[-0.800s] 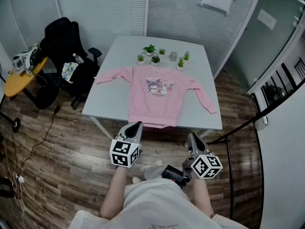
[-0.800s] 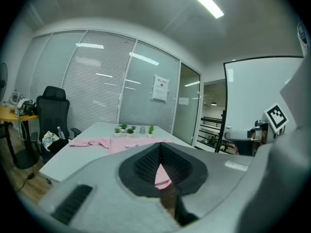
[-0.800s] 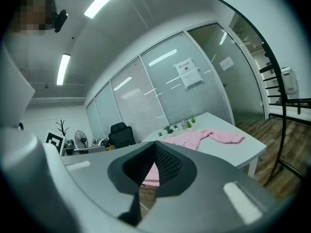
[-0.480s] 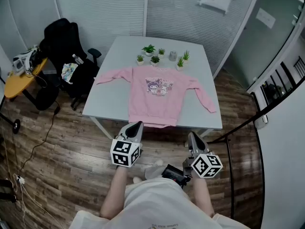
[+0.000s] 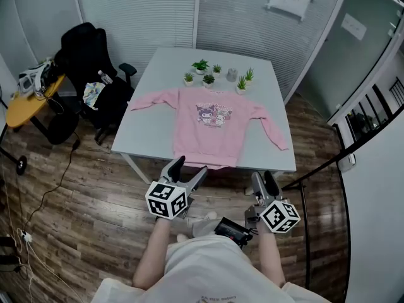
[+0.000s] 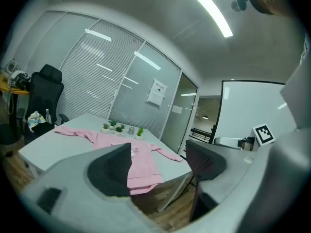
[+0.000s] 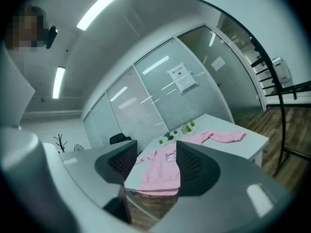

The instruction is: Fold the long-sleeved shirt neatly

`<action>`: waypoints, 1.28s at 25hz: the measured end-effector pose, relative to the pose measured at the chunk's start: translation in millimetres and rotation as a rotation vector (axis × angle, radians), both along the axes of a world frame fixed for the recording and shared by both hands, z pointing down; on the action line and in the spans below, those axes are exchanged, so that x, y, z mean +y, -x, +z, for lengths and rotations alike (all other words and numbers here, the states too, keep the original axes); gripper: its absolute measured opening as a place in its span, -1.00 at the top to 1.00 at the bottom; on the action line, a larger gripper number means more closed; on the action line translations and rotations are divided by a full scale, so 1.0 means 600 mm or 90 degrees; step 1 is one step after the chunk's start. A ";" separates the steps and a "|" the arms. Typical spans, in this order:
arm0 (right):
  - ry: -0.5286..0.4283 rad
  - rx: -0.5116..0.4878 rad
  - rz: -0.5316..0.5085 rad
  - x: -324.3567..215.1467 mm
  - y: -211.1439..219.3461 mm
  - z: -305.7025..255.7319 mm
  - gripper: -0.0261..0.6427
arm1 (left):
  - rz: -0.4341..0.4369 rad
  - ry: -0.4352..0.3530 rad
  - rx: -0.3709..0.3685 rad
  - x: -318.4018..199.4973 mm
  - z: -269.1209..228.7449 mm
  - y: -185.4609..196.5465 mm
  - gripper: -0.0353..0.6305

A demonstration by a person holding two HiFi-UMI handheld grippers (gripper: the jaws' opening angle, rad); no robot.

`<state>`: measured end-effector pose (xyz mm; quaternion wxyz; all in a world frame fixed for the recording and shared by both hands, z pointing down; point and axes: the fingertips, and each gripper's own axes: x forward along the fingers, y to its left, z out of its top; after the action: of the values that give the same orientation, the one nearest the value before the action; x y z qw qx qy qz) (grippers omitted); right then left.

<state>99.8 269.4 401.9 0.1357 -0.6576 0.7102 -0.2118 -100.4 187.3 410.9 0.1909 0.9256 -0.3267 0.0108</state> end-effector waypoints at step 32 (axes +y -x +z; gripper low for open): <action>0.126 -0.024 0.156 -0.099 -0.230 0.129 0.13 | 0.170 0.080 -0.080 -0.161 0.110 -0.274 -0.14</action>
<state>237.7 209.8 479.1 0.1080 -0.7454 0.5977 -0.2749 64.0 90.8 477.2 0.2246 0.9444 -0.2110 0.1148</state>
